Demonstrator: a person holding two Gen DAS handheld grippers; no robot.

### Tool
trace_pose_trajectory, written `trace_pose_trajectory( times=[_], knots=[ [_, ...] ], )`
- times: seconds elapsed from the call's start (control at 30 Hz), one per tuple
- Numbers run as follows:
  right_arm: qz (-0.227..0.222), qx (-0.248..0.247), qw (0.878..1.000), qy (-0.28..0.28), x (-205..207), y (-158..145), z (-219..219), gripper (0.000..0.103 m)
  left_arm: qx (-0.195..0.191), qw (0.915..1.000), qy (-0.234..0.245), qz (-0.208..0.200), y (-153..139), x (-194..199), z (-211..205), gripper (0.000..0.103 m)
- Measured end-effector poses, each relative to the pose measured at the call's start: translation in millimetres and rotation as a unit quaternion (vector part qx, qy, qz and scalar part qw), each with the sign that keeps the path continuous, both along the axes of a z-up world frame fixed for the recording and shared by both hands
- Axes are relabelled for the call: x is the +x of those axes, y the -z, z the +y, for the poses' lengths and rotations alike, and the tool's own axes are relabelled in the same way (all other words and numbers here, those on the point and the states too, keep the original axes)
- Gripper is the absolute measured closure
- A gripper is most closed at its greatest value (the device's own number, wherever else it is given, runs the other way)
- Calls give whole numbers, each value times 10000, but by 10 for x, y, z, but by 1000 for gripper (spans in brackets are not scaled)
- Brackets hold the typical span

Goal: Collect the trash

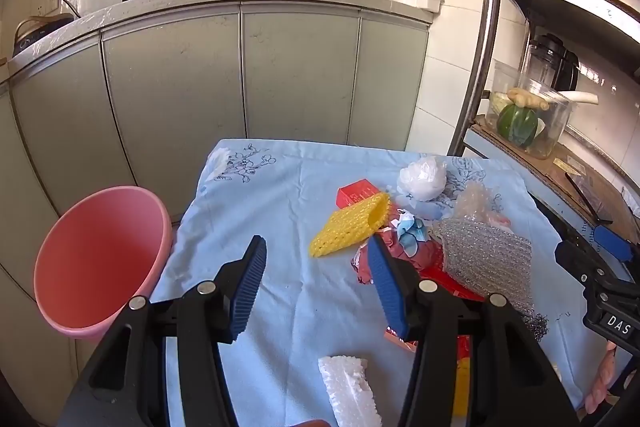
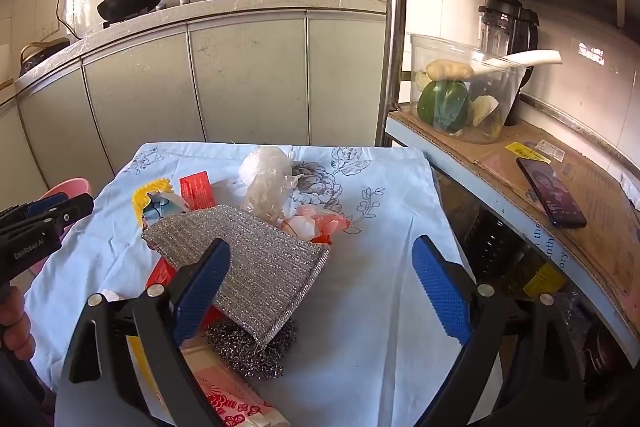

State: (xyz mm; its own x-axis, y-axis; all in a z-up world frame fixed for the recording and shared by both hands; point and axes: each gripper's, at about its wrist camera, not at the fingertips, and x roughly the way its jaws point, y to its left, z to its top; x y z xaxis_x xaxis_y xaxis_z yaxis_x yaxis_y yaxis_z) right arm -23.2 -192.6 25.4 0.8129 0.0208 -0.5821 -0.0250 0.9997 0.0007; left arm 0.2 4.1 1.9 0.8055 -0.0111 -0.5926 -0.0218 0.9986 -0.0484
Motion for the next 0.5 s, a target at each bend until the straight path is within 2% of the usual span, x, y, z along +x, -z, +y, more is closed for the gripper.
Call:
trace_pose_trajectory(
  times=[0.5],
  knots=[
    [12, -21, 10000, 2, 3, 4, 22, 10, -2, 10000, -8, -8, -28, -23, -32, 50]
  ],
)
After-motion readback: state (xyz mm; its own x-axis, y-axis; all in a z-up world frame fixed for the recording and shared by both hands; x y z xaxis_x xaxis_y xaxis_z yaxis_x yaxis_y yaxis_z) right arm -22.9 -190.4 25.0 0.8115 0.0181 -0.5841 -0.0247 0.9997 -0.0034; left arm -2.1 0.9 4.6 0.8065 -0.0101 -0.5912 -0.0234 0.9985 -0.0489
